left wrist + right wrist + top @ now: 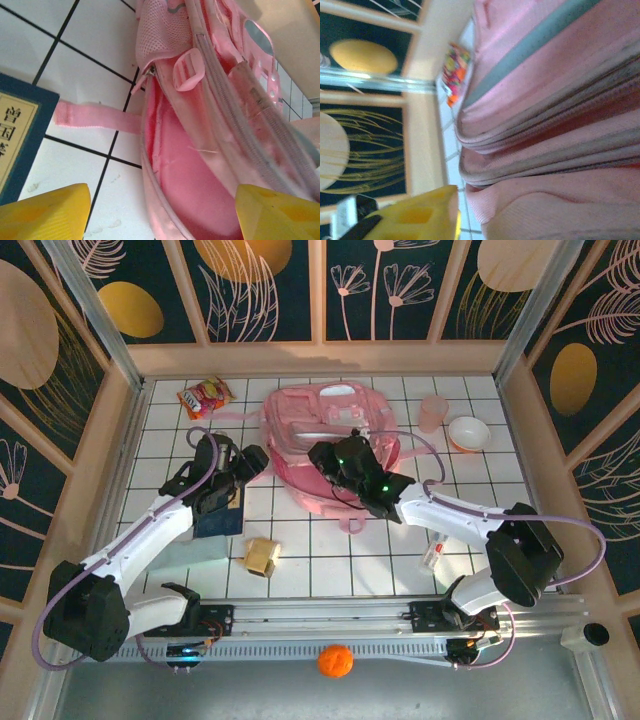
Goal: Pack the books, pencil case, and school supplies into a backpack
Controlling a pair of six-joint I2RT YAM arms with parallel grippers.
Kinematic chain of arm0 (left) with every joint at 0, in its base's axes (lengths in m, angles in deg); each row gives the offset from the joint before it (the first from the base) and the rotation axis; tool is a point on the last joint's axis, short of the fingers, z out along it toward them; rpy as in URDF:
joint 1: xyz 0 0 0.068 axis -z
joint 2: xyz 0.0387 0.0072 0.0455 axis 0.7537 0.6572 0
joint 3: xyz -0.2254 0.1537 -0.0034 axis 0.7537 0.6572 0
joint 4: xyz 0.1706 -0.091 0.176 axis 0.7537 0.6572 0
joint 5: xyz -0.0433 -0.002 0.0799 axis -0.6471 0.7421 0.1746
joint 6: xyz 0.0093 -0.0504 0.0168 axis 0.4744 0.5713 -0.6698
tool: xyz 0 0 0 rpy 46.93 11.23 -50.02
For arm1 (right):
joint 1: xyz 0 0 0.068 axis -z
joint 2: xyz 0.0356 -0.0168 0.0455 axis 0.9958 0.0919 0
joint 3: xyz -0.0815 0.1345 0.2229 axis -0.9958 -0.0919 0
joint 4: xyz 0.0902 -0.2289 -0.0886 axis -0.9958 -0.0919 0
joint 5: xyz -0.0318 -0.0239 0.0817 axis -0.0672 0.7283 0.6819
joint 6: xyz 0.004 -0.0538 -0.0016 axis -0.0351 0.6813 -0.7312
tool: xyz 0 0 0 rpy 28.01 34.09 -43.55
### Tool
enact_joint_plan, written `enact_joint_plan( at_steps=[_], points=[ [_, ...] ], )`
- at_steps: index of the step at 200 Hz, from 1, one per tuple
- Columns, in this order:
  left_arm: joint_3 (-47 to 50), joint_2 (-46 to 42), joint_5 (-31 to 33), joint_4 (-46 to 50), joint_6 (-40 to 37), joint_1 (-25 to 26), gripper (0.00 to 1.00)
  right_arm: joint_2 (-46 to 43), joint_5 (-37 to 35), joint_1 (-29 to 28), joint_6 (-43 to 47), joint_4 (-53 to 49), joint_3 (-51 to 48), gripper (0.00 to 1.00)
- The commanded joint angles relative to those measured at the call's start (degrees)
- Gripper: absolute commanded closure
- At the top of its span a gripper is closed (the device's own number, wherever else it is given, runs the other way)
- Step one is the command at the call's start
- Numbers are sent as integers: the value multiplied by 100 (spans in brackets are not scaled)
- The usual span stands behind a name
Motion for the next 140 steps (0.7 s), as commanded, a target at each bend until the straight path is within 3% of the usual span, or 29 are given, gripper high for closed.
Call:
enact_joint_plan(
  at_steps=[1, 42, 64, 90, 114, 140],
  points=[
    [144, -108, -295, 208, 301, -26, 27, -235, 585, -29, -71, -950, 170, 60],
    [372, -247, -776, -238, 218, -24, 29, -529, 1394, 30, 651, -2730, 568, 56],
    [378, -147, -1088, -356, 220, -26, 29, -542, 2165, 444, 1358, -3655, 998, 50],
    [373, 163, -1361, -643, 146, -26, 29, -365, 2349, 1185, 2523, -4710, 1641, 40],
    [398, 529, -1422, -985, 56, -18, 31, 3, 2208, 1931, 3341, -4759, 1705, 36],
    [333, 956, -1429, -1262, -74, -18, 32, 442, 2031, 2320, 3629, -4129, 1377, 37]
  ],
)
